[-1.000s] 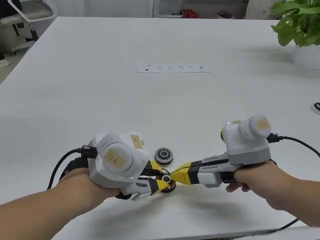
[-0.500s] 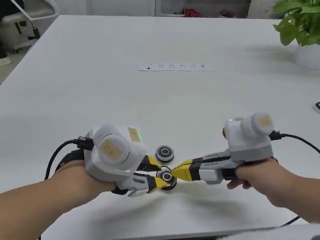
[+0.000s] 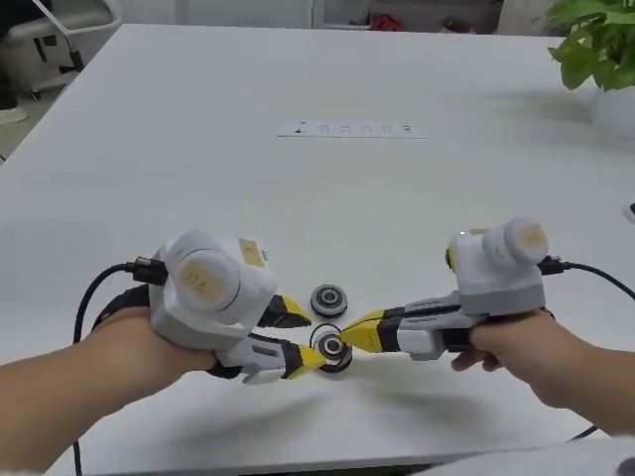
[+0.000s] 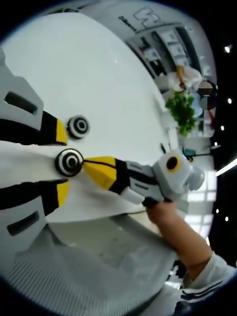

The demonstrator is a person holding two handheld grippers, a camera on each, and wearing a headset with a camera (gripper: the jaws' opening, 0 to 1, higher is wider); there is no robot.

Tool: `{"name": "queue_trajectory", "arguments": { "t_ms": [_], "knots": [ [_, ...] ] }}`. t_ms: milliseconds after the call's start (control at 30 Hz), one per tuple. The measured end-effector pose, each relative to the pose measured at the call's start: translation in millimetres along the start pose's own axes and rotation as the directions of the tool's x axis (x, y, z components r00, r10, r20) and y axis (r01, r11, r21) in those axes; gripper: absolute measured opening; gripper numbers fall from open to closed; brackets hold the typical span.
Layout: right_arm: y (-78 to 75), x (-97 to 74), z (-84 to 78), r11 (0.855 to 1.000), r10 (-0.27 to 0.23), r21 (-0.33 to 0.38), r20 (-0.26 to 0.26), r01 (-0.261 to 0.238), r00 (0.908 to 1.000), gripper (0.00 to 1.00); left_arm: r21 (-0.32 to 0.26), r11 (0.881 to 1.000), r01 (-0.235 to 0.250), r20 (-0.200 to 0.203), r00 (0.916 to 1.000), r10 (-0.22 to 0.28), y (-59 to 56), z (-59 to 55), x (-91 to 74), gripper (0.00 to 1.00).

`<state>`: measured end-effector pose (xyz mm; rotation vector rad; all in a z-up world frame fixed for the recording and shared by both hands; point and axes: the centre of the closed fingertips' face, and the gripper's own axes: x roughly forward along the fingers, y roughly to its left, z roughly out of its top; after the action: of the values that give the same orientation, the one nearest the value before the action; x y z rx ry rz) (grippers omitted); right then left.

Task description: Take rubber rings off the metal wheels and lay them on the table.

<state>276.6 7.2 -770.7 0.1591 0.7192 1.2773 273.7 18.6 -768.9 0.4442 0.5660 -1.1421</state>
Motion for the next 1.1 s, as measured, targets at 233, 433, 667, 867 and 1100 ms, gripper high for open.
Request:
{"name": "queue_trajectory", "arguments": {
  "t_ms": [233, 433, 667, 867, 1100],
  "knots": [
    [1.6, -0.3, 1.7, 1.0, 0.001, 0.002, 0.003, -0.001, 1.0, 0.0, -0.027, 1.0, -0.01, 0.017, 0.9998, 0.01, 3.2, 1.2, -8.1, 0.32],
    [2.2, -0.9, 5.1, 1.0, 0.001, 0.002, 0.011, -0.001, 0.9999, 0.0, -0.035, 0.999, -0.017, 0.019, 0.9997, 0.018, 3.7, -0.7, -16.4, 0.36],
    [5.4, -0.2, 5.7, 1.0, 0.007, -0.011, 0.001, -0.007, 1.0, 0.0, -0.044, 0.999, -0.028, 0.029, 0.9991, 0.03, 5.1, -1.9, -26.1, 0.39],
    [7.3, -0.7, 8.1, 1.0, 0.012, -0.018, 0.0, -0.012, 0.9999, 0.0, -0.055, 0.998, -0.035, 0.03, 0.9989, 0.037, 5.7, -5.5, -32.9, 0.41],
    [6.9, -3.2, 12.0, 1.0, 0.01, -0.017, 0.009, -0.01, 0.9999, 0.0, -0.072, 0.996, -0.05, 0.036, 0.998, 0.052, 8.4, -9.8, -41.9, 0.43]
  ]
}}
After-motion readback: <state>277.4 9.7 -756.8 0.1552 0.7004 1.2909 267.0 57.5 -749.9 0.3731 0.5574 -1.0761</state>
